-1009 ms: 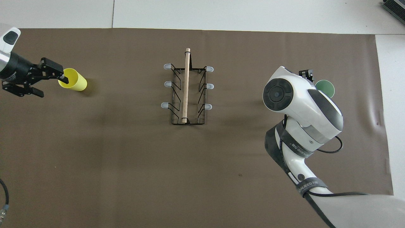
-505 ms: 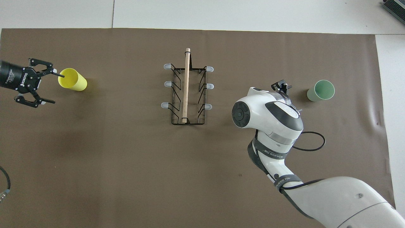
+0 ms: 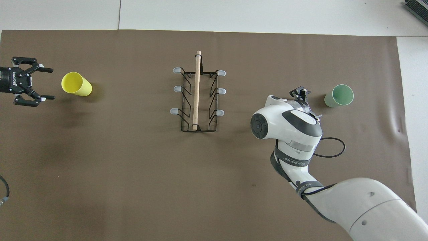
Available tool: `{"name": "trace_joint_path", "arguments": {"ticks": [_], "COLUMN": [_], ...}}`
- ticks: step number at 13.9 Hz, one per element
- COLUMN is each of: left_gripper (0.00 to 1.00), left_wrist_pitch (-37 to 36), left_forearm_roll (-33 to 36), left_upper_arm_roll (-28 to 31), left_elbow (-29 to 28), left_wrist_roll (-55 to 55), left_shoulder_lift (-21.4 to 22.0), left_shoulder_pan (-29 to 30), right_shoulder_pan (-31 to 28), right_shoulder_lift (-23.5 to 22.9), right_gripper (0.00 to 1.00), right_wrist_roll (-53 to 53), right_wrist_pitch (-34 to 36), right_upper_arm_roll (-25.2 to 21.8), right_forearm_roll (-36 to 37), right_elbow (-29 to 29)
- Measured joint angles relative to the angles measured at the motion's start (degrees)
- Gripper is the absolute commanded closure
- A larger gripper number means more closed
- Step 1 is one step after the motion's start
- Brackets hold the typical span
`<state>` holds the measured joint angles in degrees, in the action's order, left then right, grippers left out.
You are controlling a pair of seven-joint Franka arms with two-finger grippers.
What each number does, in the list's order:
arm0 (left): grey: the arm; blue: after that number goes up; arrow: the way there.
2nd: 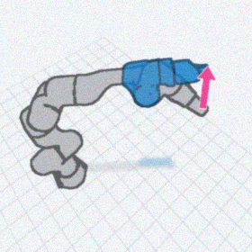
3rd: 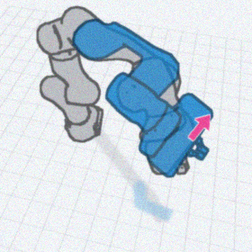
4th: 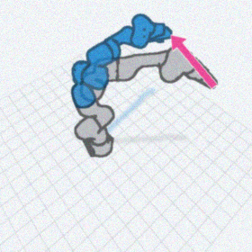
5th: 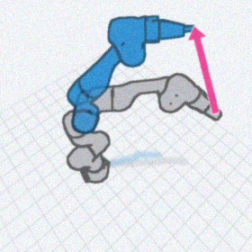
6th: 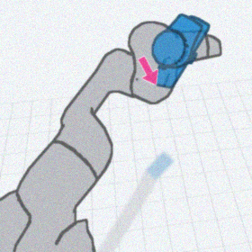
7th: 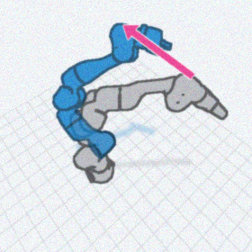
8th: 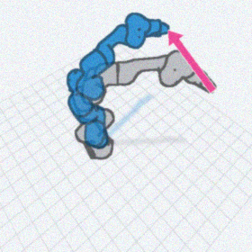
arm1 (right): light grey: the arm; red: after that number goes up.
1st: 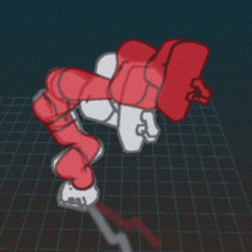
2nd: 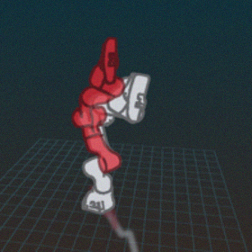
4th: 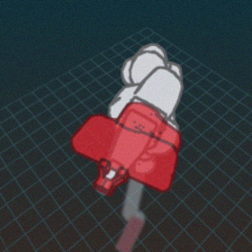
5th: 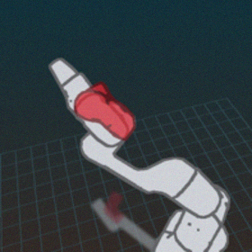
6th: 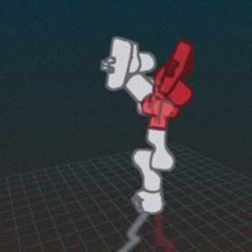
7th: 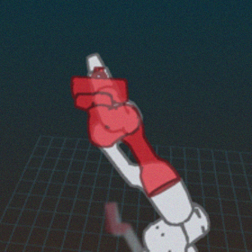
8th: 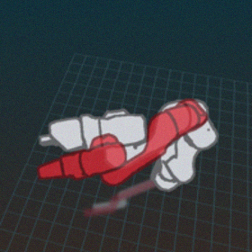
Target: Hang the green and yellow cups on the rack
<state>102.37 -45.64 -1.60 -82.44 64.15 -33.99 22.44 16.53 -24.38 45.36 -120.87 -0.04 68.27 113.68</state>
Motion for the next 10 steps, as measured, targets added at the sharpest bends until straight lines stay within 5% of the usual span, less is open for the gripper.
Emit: {"name": "trace_joint_path", "arguments": {"ticks": [10], "left_gripper": [0.0], "left_wrist_pitch": [4.83], "left_forearm_roll": [-20.99], "left_upper_arm_roll": [-0.65], "left_elbow": [-11.87], "left_wrist_roll": [-7.07], "left_shoulder_lift": [-0.63], "left_shoulder_pan": [3.68], "right_shoulder_pan": [-3.7], "right_shoulder_lift": [0.0], "right_gripper": [0.0], "right_wrist_roll": [-5.7], "right_wrist_pitch": [-3.85], "right_upper_arm_roll": [-0.01], "right_forearm_roll": [8.58], "right_elbow": [2.57]}}
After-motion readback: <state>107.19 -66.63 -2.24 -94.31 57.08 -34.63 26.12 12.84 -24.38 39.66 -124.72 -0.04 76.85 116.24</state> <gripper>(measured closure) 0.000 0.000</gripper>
